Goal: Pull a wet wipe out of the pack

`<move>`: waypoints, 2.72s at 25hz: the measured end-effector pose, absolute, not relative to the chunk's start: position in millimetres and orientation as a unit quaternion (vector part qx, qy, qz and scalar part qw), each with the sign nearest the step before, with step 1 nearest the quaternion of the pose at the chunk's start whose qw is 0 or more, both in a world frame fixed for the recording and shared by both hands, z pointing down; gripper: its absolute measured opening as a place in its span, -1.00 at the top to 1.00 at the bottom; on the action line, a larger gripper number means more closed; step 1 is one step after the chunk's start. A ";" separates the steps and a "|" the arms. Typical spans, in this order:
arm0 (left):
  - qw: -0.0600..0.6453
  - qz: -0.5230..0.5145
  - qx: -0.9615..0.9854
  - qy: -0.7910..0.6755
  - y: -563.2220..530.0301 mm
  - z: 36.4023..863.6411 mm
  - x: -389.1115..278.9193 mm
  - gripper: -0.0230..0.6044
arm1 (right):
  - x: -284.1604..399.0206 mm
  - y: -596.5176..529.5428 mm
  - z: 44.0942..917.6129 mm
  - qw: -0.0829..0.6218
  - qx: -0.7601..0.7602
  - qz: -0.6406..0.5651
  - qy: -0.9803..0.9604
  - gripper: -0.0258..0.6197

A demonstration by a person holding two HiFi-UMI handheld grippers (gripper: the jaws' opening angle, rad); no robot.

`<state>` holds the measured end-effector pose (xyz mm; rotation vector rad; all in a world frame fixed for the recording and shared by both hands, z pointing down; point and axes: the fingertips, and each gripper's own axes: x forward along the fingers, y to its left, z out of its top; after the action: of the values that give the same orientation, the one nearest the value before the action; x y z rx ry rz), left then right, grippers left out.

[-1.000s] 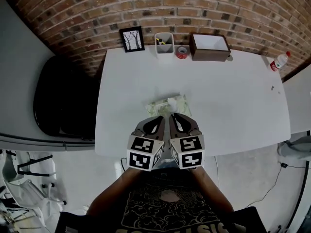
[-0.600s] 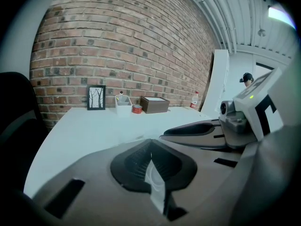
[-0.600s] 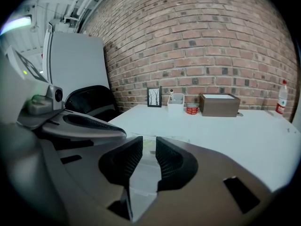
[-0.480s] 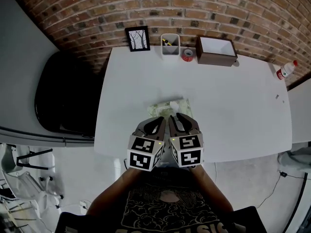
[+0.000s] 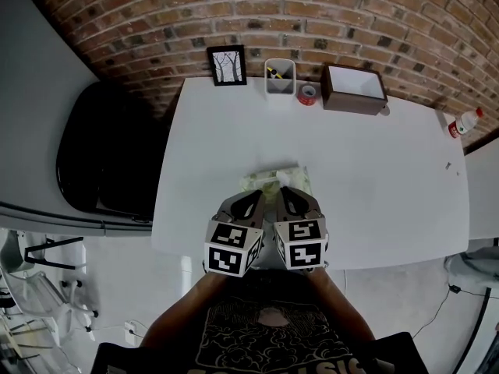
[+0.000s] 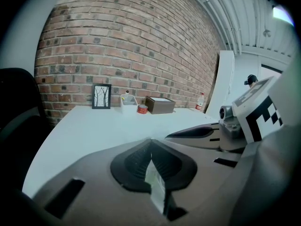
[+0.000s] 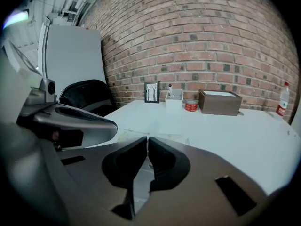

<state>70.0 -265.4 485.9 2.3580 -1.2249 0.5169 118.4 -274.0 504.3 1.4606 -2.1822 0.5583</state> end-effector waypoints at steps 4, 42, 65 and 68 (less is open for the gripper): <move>0.217 0.183 0.849 -0.446 -268.0 485.5 66.7 0.89 | 115.4 -276.1 504.7 0.226 0.524 0.205 -0.795 0.86; 0.194 0.155 0.871 -0.424 -239.2 440.8 44.2 0.89 | 100.3 -252.8 432.3 0.180 0.564 0.164 -0.789 0.87; 0.174 0.138 0.883 -0.413 -179.6 419.4 24.1 0.89 | 67.3 -181.9 400.9 0.160 0.575 0.135 -0.791 0.86; 0.172 0.135 0.884 -0.413 -170.2 417.4 22.8 0.89 | 63.5 -170.1 398.6 0.158 0.574 0.133 -0.792 0.86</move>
<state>22.8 -170.2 417.4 2.5089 -1.1709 0.3843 63.5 -170.1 398.6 1.6429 -2.2653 0.3812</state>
